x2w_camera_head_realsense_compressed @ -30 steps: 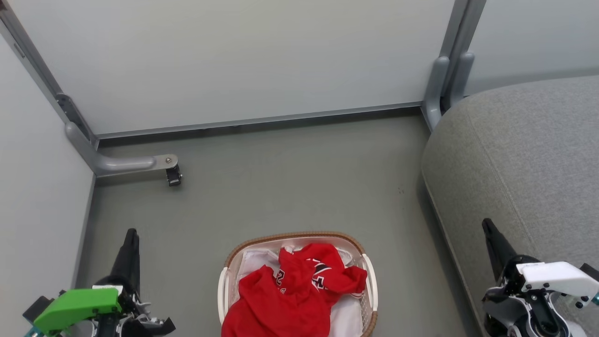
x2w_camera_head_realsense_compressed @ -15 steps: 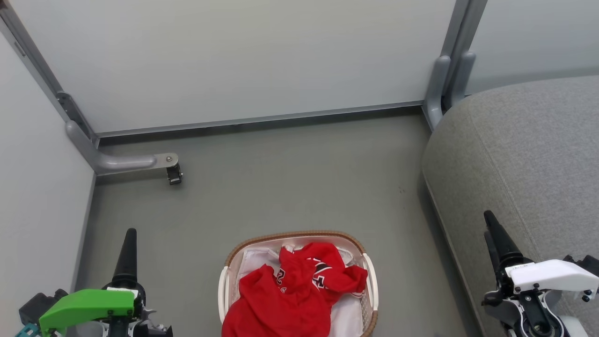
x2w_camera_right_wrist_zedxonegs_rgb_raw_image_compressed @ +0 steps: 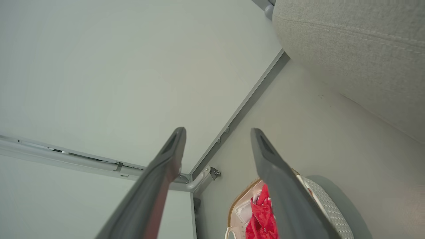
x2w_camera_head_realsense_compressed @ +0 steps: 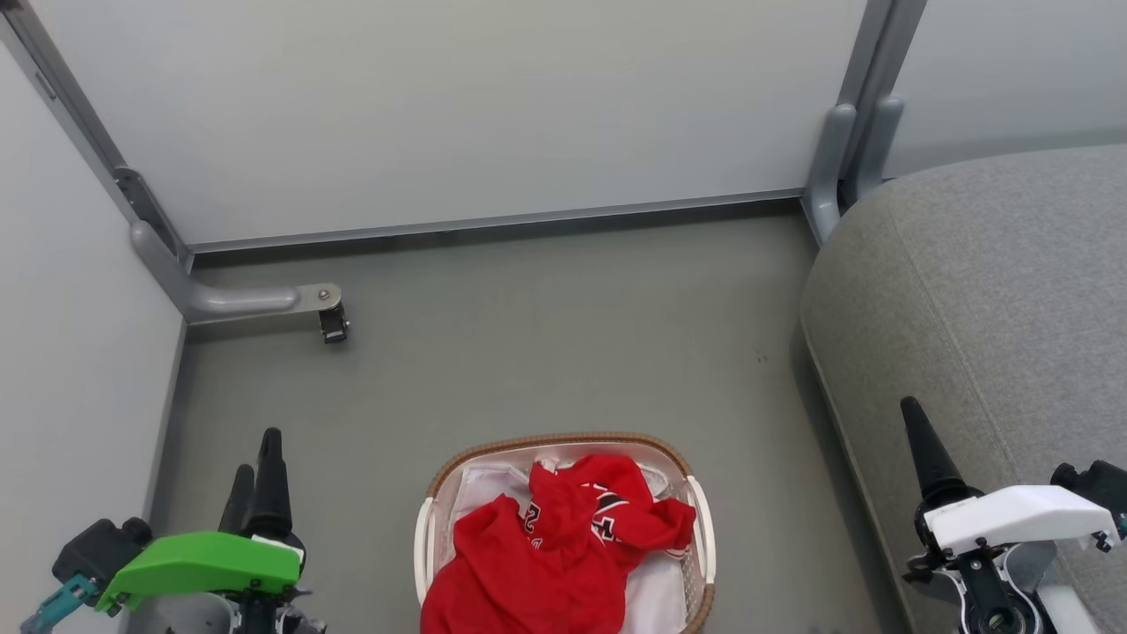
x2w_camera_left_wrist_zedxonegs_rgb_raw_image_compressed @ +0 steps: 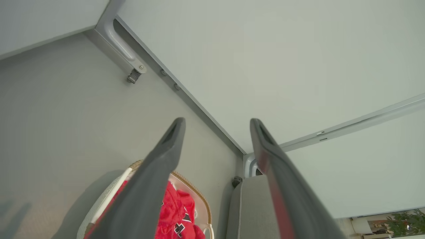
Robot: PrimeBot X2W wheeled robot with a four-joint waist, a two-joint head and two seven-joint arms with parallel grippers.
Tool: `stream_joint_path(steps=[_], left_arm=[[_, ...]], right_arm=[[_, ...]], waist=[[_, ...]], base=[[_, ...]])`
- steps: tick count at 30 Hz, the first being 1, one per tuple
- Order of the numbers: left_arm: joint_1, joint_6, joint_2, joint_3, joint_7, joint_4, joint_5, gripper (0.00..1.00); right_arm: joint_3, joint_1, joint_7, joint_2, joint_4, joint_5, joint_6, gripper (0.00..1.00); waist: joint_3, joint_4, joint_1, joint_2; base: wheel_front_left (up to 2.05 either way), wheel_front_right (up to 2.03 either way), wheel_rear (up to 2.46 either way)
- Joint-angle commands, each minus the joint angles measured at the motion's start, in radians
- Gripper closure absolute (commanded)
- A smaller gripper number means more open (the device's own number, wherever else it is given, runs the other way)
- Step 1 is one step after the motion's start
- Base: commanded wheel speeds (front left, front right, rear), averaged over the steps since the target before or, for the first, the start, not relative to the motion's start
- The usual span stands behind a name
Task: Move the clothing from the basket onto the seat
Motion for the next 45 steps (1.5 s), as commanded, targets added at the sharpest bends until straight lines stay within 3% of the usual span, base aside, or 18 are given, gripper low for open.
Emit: stream_joint_path(steps=[1,20,45], left_arm=[[-0.012,0.007,0.019,-0.012,-0.013,-0.013,0.051,0.0],[-0.01,0.085,0.07,-0.123,-0.079,-0.003,0.314,0.0],[0.011,0.15,0.105,-0.195,-0.149,-0.001,0.586,0.0]], right_arm=[[0.006,-0.027,-0.012,-0.014,-0.009,-0.04,0.0,0.0],[0.027,-0.036,-0.079,-0.029,0.005,-0.307,0.0,0.0],[0.081,-0.045,-0.148,-0.048,0.04,-0.608,0.0,0.0]], waist=[[0.0,0.001,0.0,0.0],[0.004,0.007,0.0,0.0],[0.012,0.01,0.0,0.0]], base=[[0.0,0.0,0.0],[0.0,0.0,0.0],[0.0,0.0,0.0]])
